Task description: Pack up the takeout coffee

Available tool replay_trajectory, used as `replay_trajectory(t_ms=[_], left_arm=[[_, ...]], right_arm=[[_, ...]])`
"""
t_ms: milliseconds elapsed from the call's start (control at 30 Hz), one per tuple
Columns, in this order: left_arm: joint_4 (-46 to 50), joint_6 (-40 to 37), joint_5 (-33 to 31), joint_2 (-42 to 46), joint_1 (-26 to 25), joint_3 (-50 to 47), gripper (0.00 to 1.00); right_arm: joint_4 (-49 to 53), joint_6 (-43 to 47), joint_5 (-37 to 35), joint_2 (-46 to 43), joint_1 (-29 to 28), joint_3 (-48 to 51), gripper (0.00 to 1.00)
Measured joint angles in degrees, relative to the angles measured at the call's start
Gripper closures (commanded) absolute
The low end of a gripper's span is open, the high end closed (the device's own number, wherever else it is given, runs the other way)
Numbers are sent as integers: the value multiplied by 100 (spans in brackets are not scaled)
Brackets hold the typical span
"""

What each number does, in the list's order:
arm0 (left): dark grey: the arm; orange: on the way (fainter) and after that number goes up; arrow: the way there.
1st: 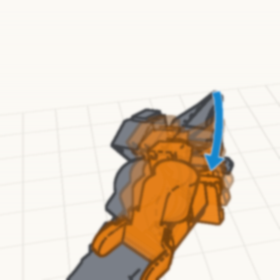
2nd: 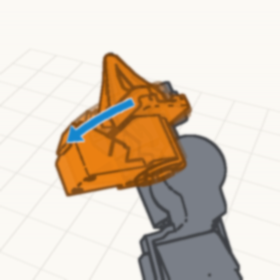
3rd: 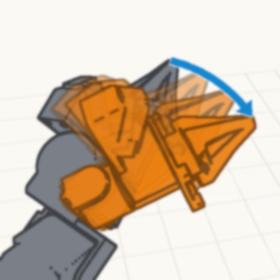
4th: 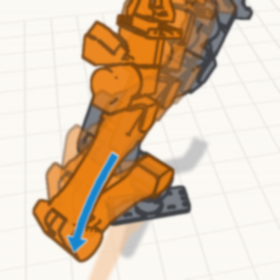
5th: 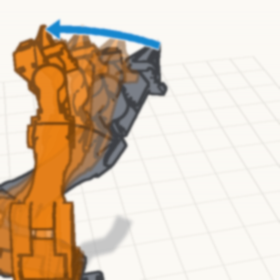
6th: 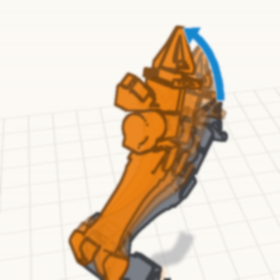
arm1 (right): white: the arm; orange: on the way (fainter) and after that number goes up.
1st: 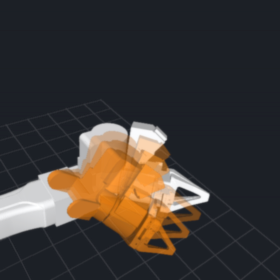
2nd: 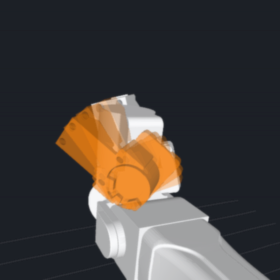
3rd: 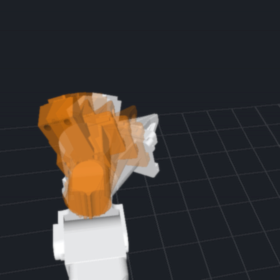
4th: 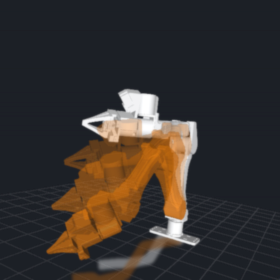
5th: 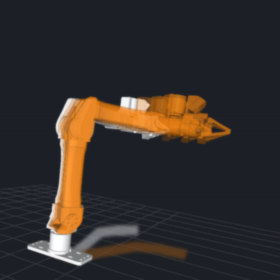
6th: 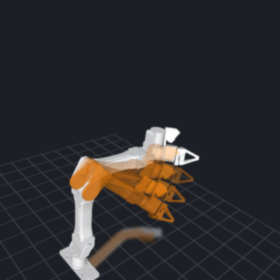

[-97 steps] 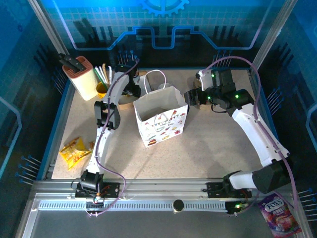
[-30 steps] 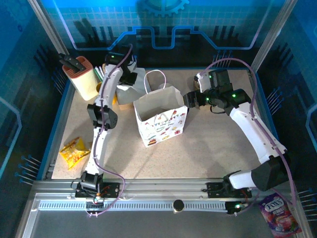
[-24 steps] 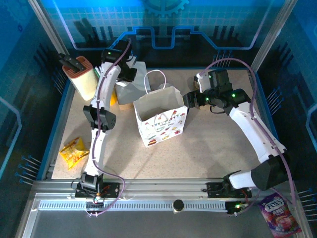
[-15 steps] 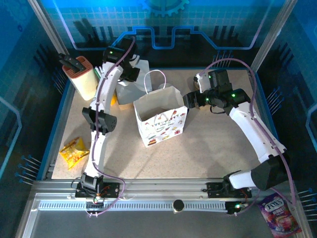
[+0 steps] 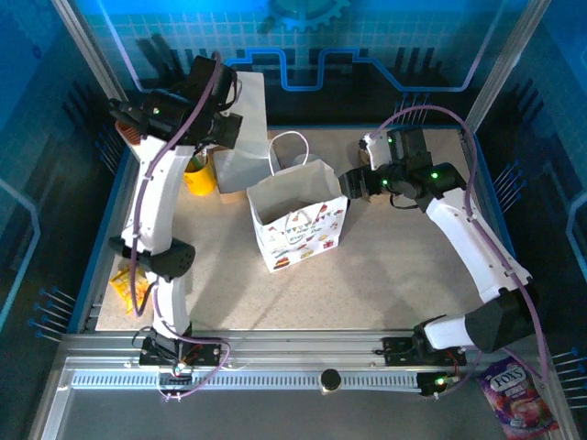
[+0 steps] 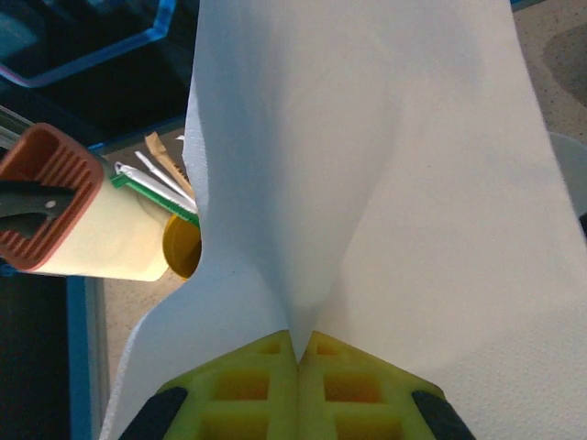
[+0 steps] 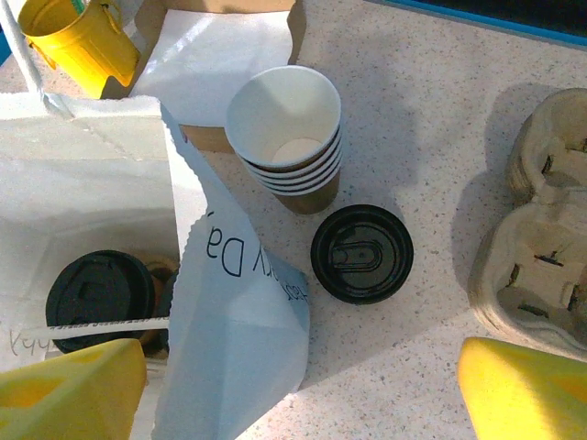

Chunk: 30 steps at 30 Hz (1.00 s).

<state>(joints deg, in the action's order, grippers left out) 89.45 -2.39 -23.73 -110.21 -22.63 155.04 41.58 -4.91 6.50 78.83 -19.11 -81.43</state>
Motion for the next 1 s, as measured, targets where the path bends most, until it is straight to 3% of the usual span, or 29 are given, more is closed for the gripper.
replay_trajectory(t_ms=[267, 433, 767, 1000], left_arm=[[-782, 114, -509, 1731, -675, -2293, 97], [-1578, -374, -782, 2544, -1338, -3460, 96], [-2601, -2555, -1257, 2544, -2472, -4527, 92], [-2645, -3416, -1613, 2194, -2551, -4527, 92]], right_arm=[[0, 7, 63, -175, 0, 0, 11], [-2, 26, 129, -330, 0, 0, 11], [-129, 22, 188, -669, 0, 289, 10], [-155, 22, 262, -826, 70, 472, 10]])
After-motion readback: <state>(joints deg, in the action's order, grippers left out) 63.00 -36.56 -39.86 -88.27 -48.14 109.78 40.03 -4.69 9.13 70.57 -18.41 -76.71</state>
